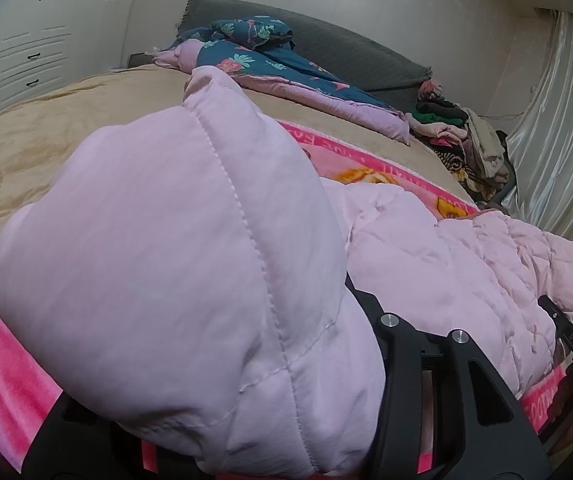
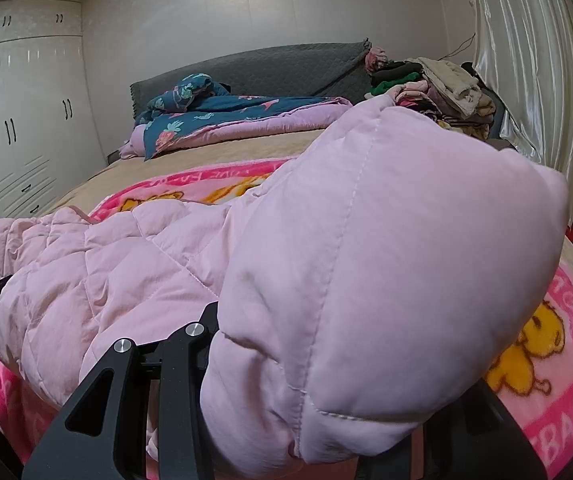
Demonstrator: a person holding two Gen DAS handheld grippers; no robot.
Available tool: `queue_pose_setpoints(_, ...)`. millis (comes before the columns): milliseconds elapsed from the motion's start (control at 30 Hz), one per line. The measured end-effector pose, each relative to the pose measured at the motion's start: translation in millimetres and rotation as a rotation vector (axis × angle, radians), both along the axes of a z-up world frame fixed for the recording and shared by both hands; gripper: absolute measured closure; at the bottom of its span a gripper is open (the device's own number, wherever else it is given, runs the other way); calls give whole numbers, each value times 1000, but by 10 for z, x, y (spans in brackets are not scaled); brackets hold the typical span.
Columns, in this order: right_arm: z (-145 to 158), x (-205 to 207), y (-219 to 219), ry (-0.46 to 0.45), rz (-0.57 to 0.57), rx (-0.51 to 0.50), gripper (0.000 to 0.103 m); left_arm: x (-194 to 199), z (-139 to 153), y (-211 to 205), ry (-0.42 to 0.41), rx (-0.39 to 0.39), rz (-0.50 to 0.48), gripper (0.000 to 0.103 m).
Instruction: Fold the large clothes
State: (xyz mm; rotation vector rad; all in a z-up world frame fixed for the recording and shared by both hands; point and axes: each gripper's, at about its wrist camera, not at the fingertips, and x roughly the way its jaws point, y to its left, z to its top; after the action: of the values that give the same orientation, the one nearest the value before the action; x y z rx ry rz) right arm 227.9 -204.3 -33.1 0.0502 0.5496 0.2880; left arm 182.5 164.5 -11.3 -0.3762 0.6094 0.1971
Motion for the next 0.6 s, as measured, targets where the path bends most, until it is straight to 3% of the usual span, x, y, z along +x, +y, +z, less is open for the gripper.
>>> queue_pose_setpoints(333, 61, 9, -61, 6, 7, -1, 67, -44, -29, 65, 25, 12, 4, 65)
queue_pose_setpoints(600, -67, -38, -168, 51, -2, 12, 66, -113, -130, 108, 72, 12, -3, 63)
